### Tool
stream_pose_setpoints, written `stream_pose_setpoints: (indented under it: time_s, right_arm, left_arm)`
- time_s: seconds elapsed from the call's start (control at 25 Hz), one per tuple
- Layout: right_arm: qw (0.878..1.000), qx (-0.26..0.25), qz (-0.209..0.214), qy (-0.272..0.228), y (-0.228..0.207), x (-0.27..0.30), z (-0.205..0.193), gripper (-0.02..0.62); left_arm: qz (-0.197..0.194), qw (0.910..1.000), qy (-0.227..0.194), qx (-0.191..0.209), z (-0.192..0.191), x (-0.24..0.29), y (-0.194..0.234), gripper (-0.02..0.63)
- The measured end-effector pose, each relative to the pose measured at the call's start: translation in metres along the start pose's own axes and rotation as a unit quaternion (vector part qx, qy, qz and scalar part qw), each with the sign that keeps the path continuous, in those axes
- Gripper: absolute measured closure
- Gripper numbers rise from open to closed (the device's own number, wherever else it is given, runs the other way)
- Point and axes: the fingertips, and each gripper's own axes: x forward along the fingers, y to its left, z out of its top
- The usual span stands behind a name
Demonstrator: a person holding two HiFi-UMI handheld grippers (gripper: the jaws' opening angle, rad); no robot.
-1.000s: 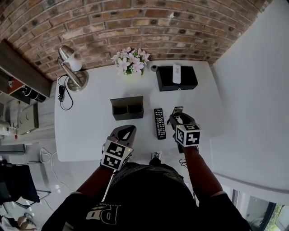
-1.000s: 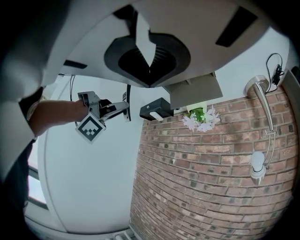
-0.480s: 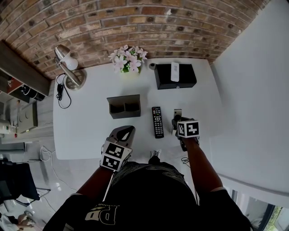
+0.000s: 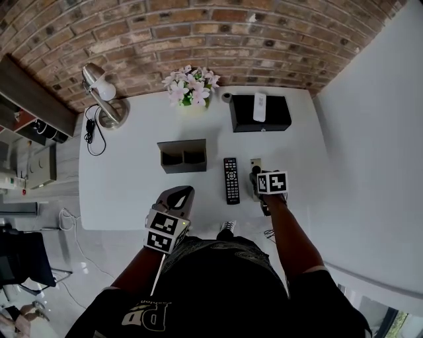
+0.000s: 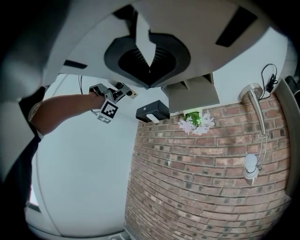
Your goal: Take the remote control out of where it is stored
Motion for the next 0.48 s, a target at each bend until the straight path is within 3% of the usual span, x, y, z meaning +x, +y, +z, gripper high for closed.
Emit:
stream_pose_setpoints:
  time_s: [0.32,0.48]
  right_arm:
    - [0.999,0.008,0.025,-0.025,-0.002,0.014,0.007,0.413]
    - [0.999,0.008,0.014,-0.036,-0.007,0.013,0.013,0.413]
  left_arm:
    - [0.014,0.9999,0.004,-0.008,-0.003,-0.003,0.009,0.6]
    - [0.013,0.9999,0.005,-0.006,-0.004,-0.005,0.013,0.6]
